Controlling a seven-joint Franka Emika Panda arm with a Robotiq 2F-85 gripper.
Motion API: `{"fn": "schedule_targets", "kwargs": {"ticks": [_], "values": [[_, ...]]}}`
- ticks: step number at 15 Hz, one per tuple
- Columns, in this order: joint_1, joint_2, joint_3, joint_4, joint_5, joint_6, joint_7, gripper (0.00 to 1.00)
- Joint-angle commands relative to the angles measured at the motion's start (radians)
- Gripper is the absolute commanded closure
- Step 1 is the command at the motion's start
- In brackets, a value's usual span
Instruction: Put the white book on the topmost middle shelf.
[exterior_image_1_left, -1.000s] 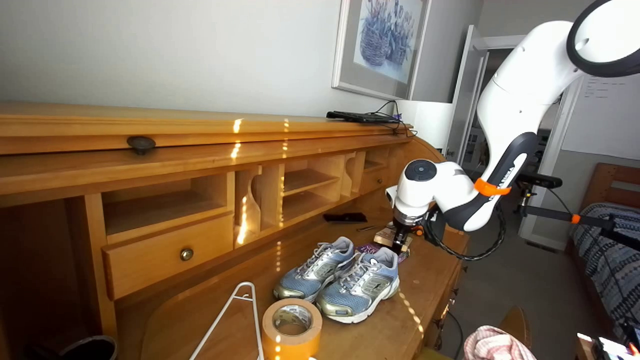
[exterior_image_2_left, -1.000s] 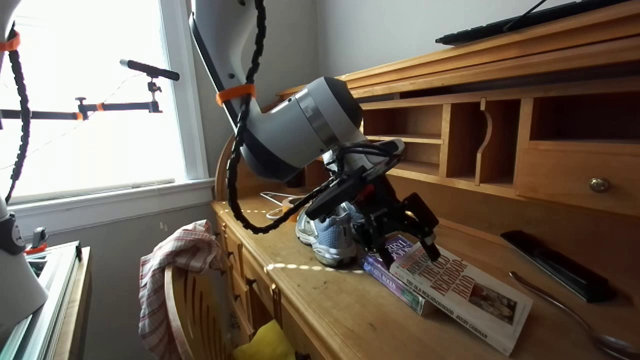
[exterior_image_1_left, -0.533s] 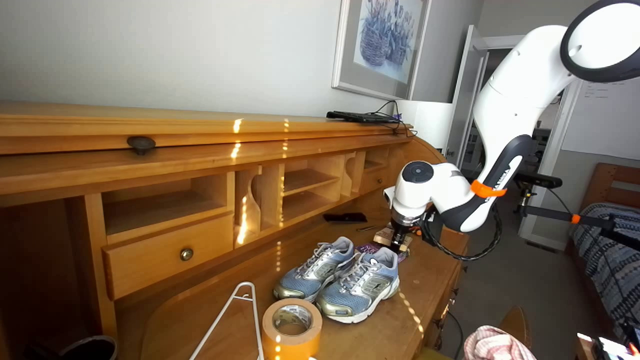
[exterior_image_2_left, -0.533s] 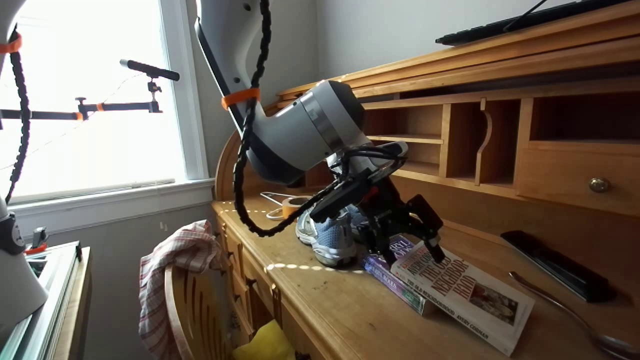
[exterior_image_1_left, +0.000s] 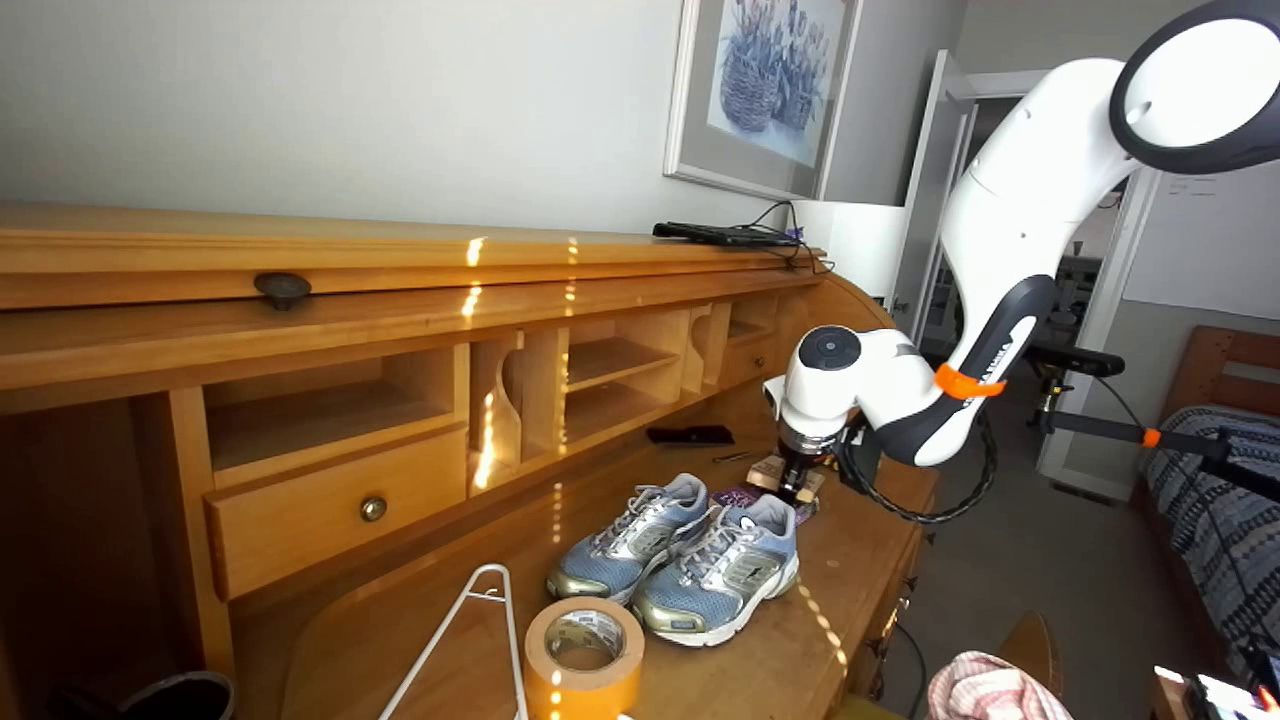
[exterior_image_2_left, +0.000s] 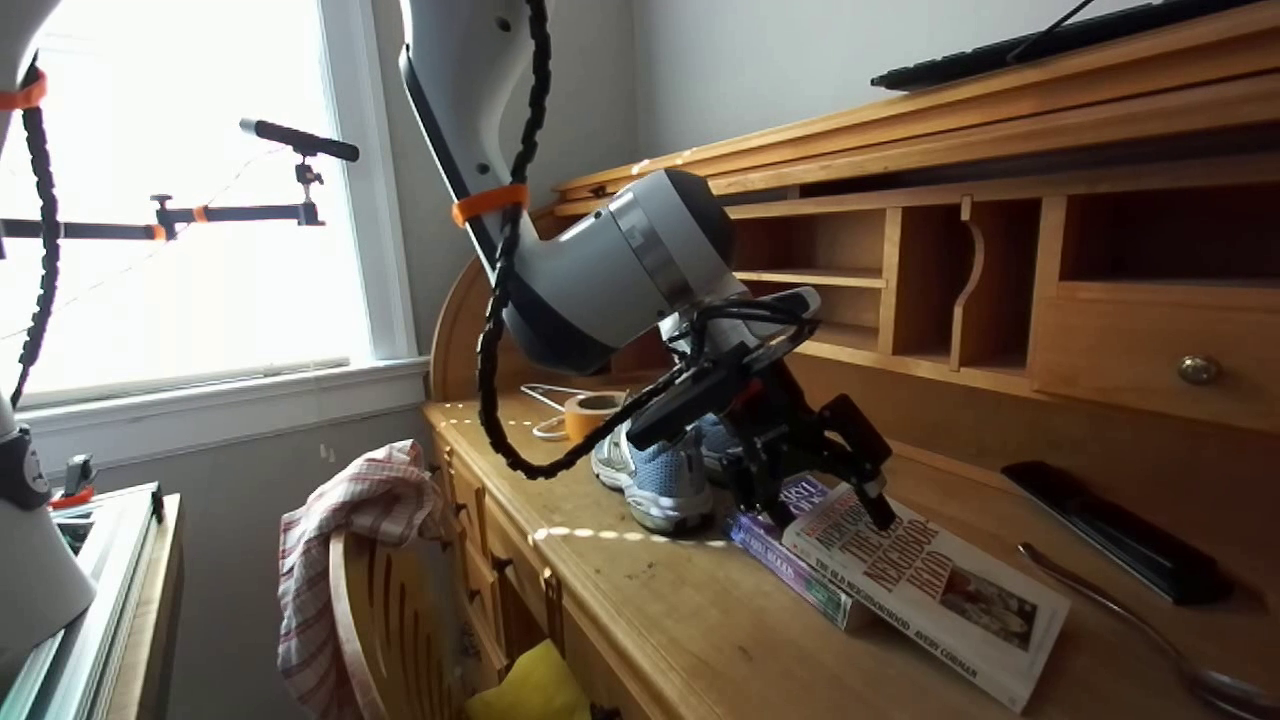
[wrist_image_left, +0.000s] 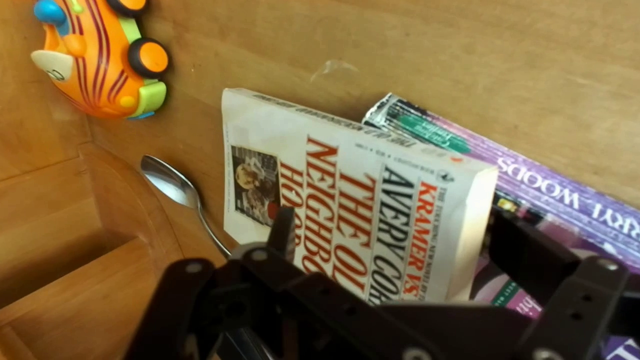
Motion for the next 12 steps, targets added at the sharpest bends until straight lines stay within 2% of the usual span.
{"fn": "schedule_targets", "kwargs": {"ticks": [1, 3, 8, 11, 12], "values": [[-0.013, 0.053, 0.02, 0.04, 0.048, -0.027, -0.04, 0.27], [-0.018, 0.065, 0.028, 0.047, 0.066, -0.029, -0.05, 0.32], [-0.025, 0.067, 0.044, 0.057, 0.112, -0.028, -0.093, 0.69], [-0.029, 0.052, 0.053, 0.051, 0.125, -0.033, -0.126, 0.86], [-0.03, 0.046, 0.057, 0.046, 0.127, -0.028, -0.135, 0.88]]}}
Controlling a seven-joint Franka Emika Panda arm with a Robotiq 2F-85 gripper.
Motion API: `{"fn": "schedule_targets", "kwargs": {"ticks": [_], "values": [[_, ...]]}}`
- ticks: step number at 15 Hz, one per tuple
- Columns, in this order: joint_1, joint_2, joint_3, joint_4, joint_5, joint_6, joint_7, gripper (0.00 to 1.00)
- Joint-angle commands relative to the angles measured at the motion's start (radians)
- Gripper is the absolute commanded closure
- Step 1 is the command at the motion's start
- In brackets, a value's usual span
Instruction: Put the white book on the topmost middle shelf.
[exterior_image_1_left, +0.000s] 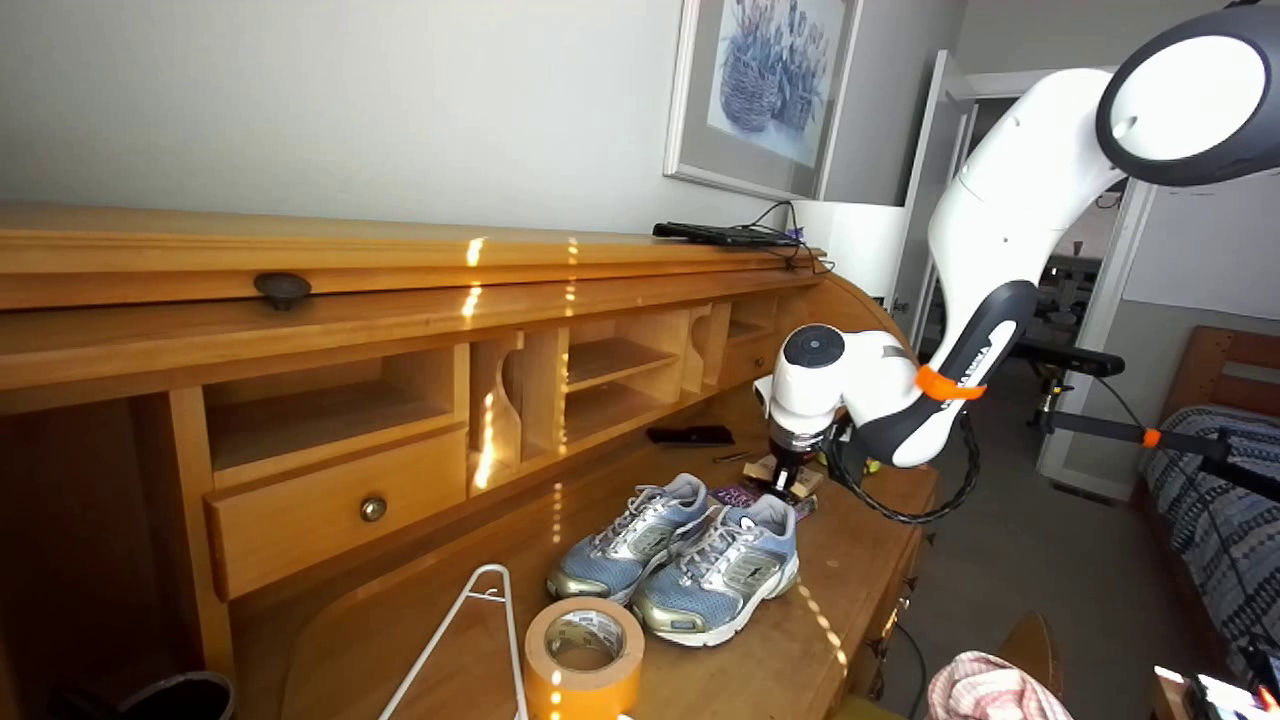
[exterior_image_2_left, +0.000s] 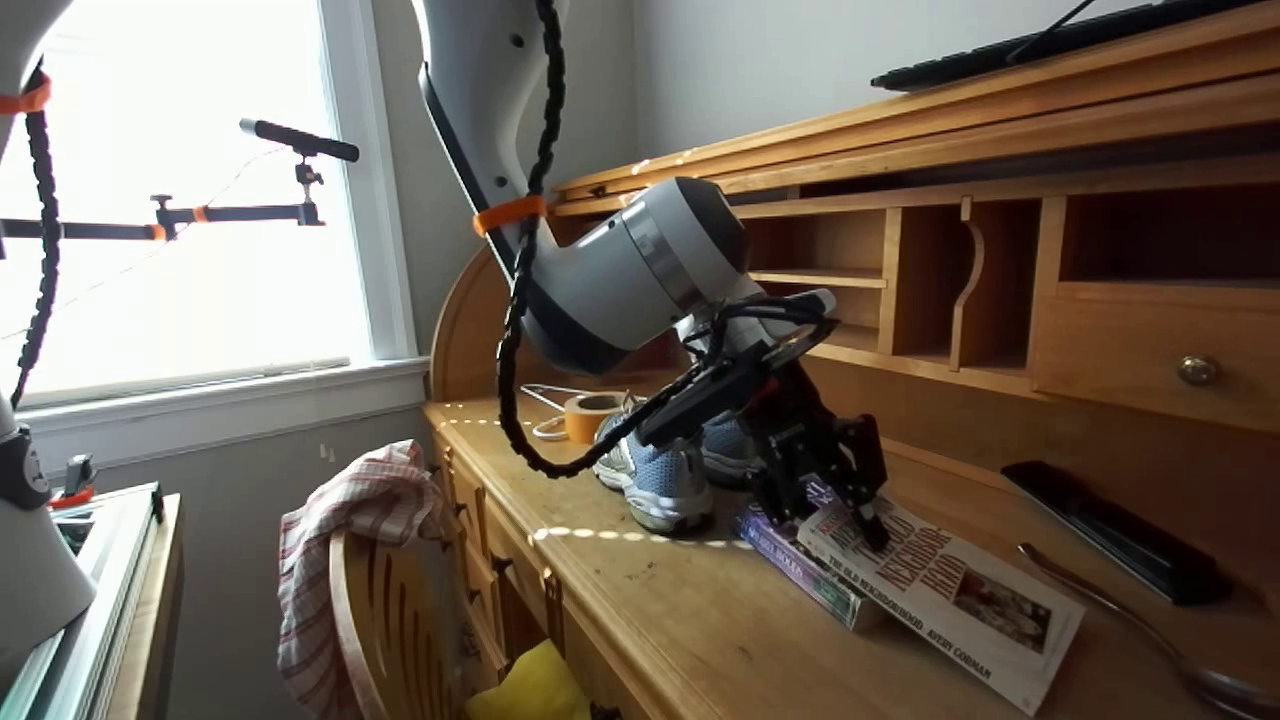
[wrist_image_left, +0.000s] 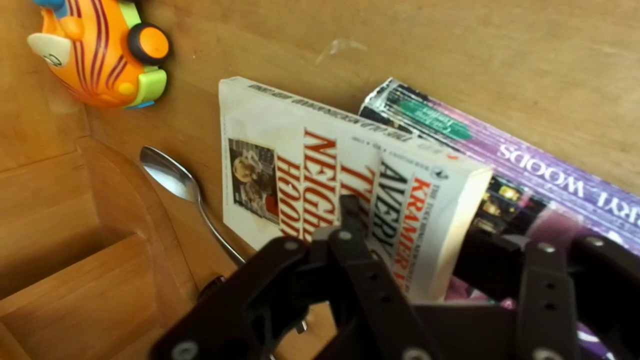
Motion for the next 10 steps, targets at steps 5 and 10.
{"fn": "schedule_targets", "kwargs": {"ticks": [5, 10], "values": [[-0.029, -0.052, 0.056, -0.06, 0.044, 0.036, -0.114, 0.93], [0.011, -0.201, 0.031, -0.18, -0.046, 0.062, -0.055, 0.94]]}}
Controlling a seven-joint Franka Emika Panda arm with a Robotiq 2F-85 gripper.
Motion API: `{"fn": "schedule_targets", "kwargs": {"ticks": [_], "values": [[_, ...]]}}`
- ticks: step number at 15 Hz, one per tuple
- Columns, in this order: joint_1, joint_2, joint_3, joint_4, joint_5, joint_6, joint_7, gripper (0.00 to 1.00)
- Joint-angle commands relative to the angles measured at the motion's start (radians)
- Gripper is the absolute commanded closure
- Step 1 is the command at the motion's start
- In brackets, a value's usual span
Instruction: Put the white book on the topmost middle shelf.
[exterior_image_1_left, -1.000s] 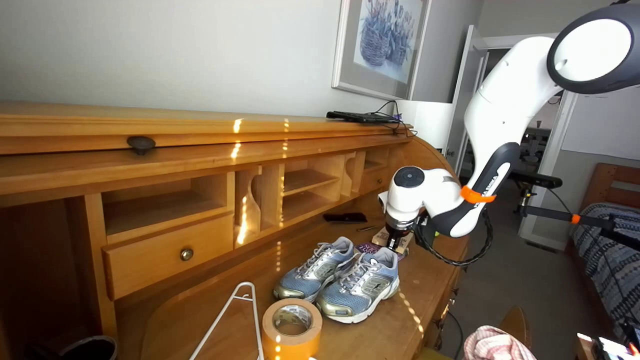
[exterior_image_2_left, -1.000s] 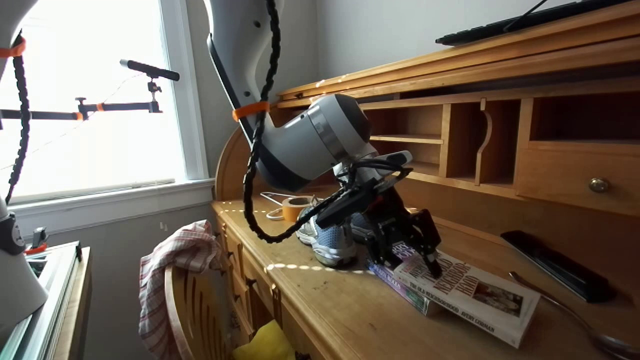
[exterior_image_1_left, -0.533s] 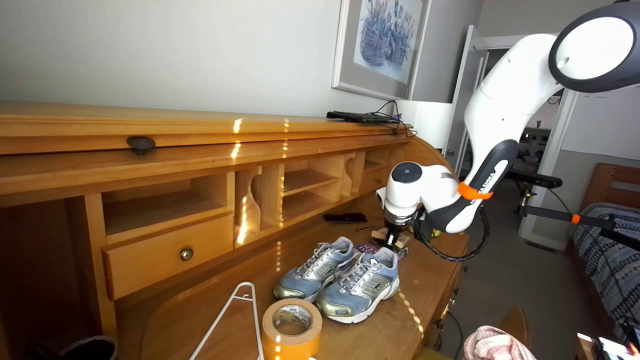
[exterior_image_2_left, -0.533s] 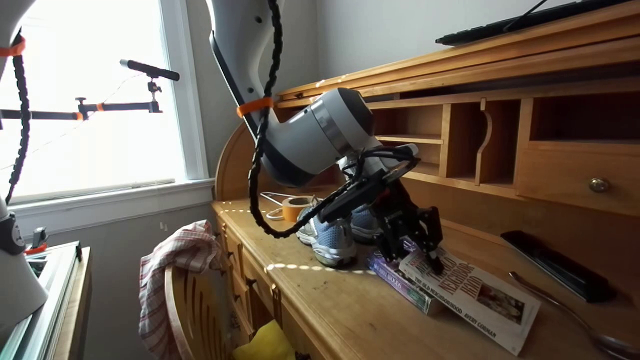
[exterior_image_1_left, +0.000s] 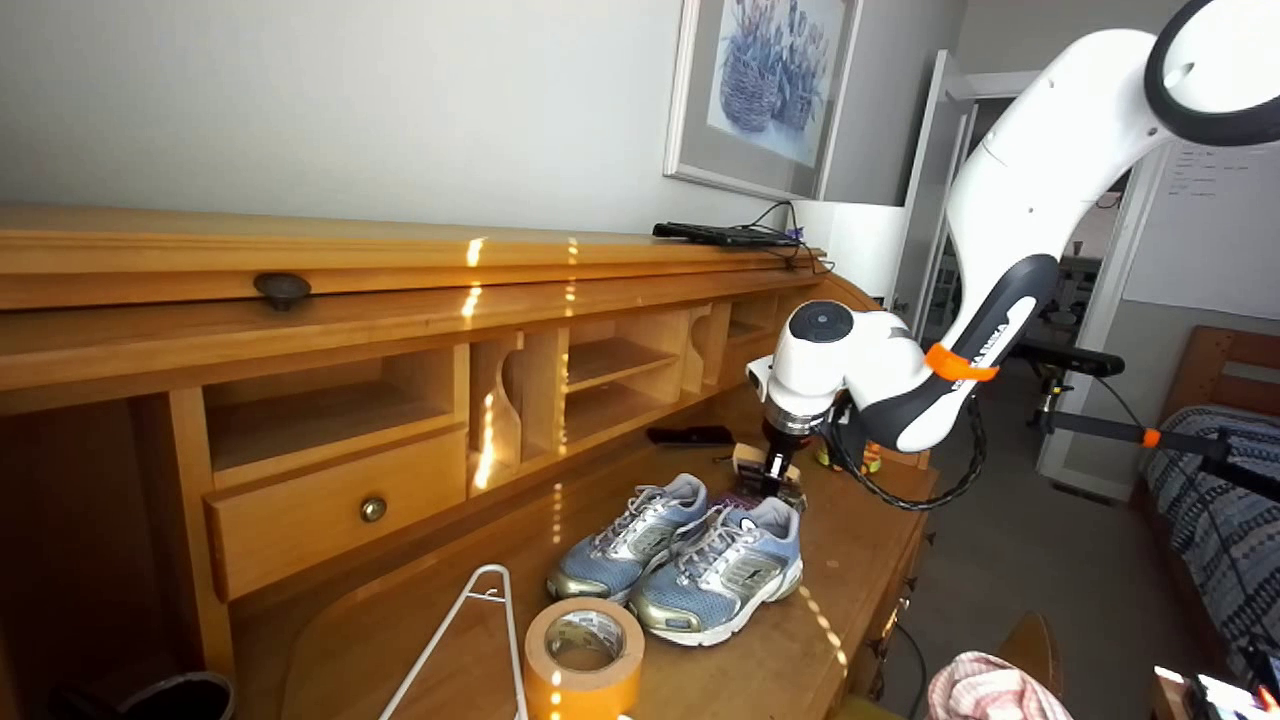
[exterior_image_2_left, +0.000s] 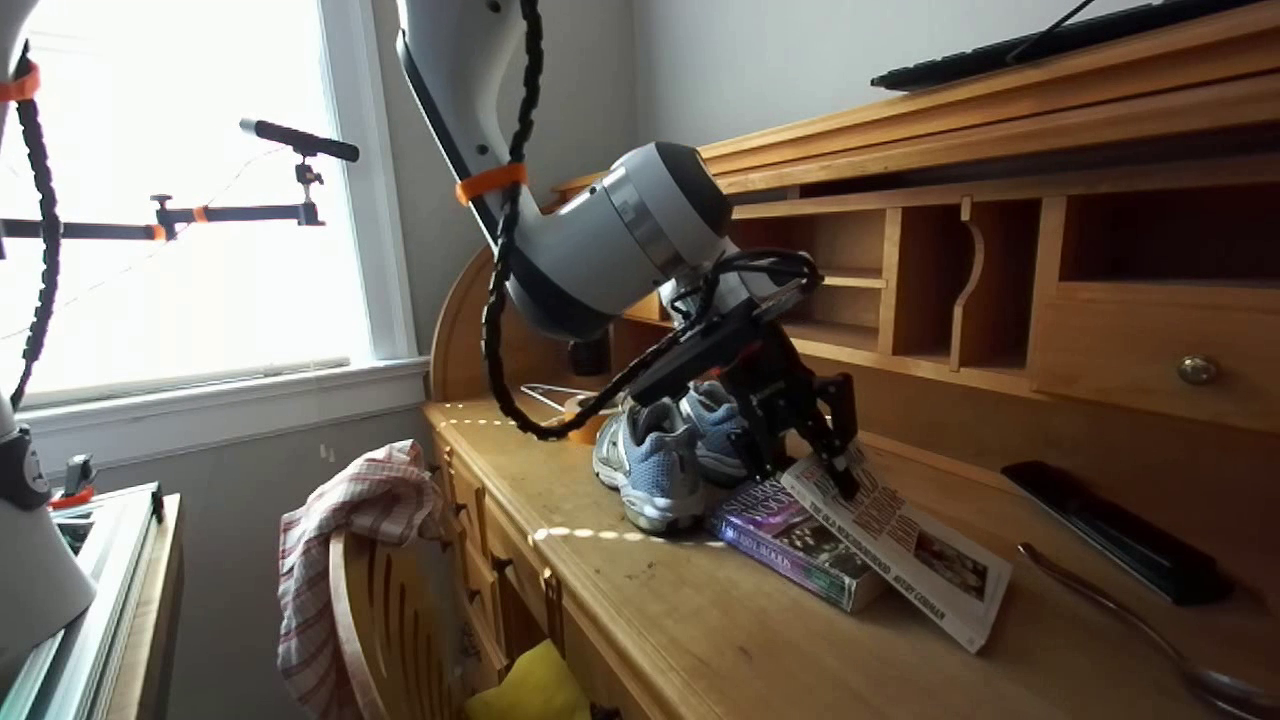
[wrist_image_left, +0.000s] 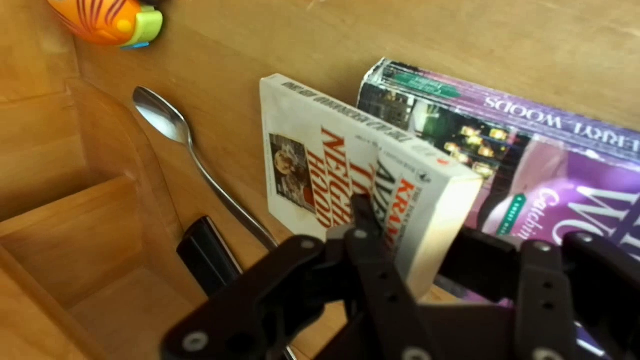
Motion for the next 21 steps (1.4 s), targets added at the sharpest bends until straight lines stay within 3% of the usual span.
{"fn": "schedule_targets", "kwargs": {"ticks": [1, 7, 12, 21], "values": [[0.018, -0.135, -0.01, -0.138, -0.064, 0.037, 0.027, 0.96], [0.022, -0.295, -0.004, -0.287, -0.113, 0.059, 0.006, 0.94], [0.057, -0.44, -0.003, -0.377, -0.242, 0.013, 0.059, 0.94], [0.175, -0.571, 0.096, -0.431, -0.528, -0.259, 0.293, 0.94]]}}
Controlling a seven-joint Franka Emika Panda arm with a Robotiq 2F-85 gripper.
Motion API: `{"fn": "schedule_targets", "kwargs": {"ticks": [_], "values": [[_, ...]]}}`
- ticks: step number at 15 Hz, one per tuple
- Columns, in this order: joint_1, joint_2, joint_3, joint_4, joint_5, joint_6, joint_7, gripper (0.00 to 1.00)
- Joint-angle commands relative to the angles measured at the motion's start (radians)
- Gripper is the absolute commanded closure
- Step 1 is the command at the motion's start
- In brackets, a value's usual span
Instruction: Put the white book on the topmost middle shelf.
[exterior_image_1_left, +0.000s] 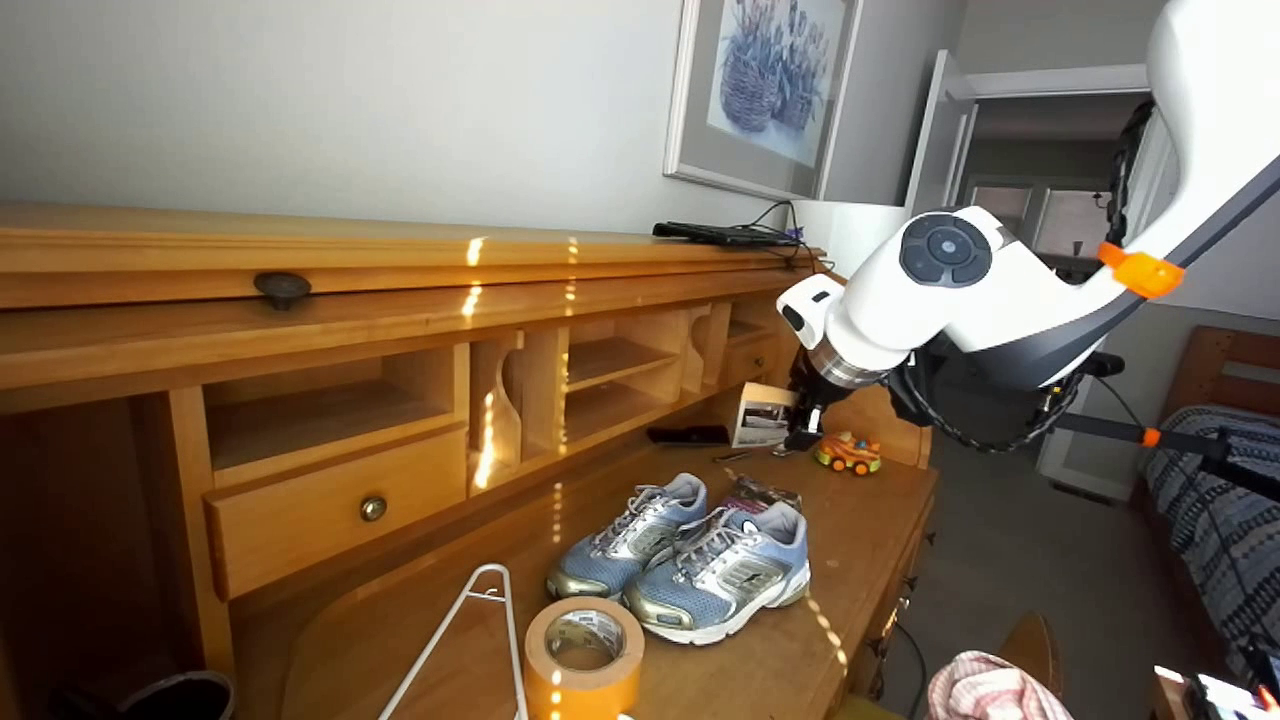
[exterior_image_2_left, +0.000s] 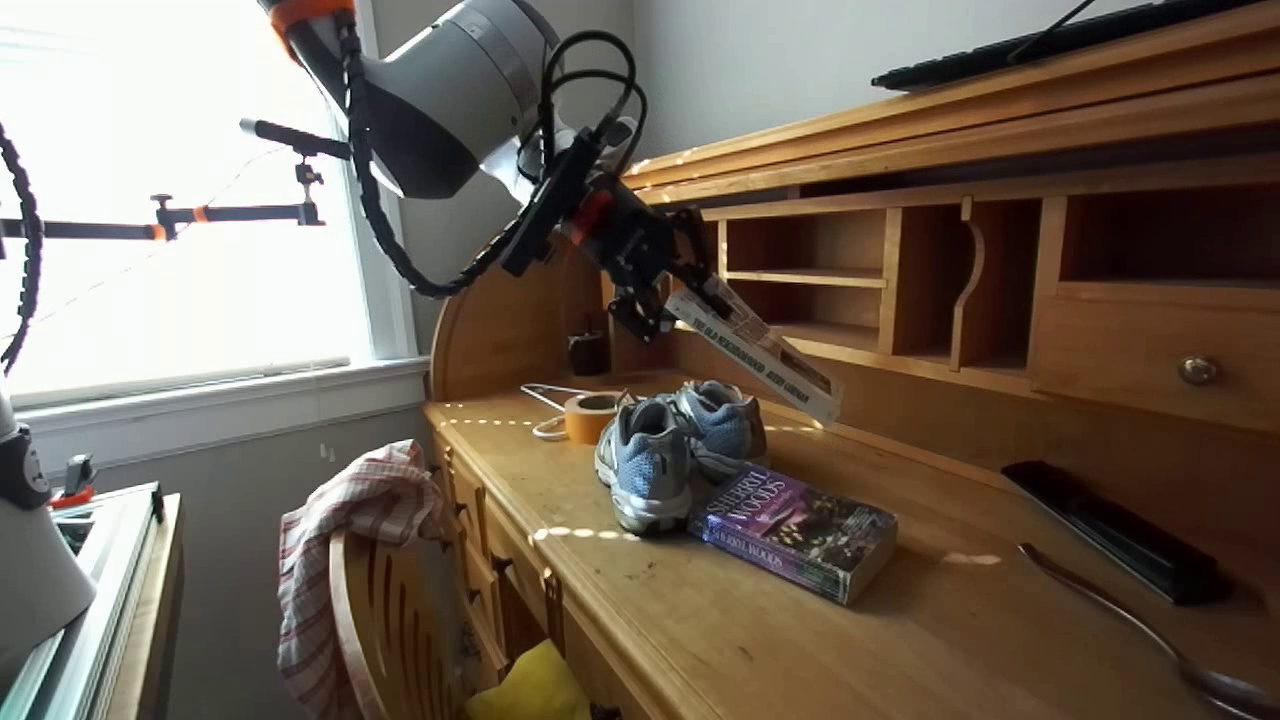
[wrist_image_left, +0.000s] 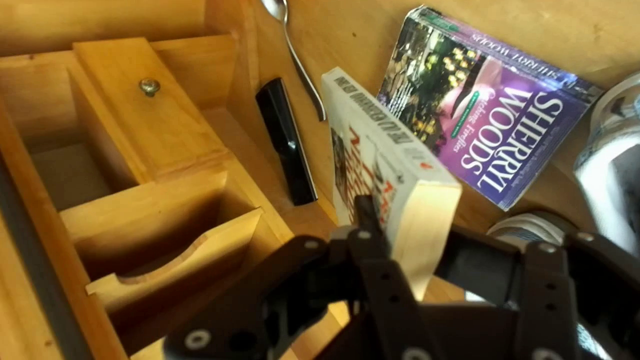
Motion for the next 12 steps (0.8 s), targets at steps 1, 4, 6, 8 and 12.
{"fn": "schedule_targets", "kwargs": {"ticks": [1, 4, 6, 8, 12], "values": [[0.053, -0.053, 0.051, -0.048, -0.111, -0.149, 0.116, 0.94], [0.093, -0.043, 0.099, -0.051, -0.164, -0.278, 0.178, 0.94], [0.118, -0.039, 0.127, -0.056, -0.19, -0.363, 0.211, 0.94], [0.138, -0.038, 0.149, -0.058, -0.212, -0.433, 0.228, 0.94], [0.162, -0.032, 0.175, -0.051, -0.275, -0.51, 0.238, 0.94]]}}
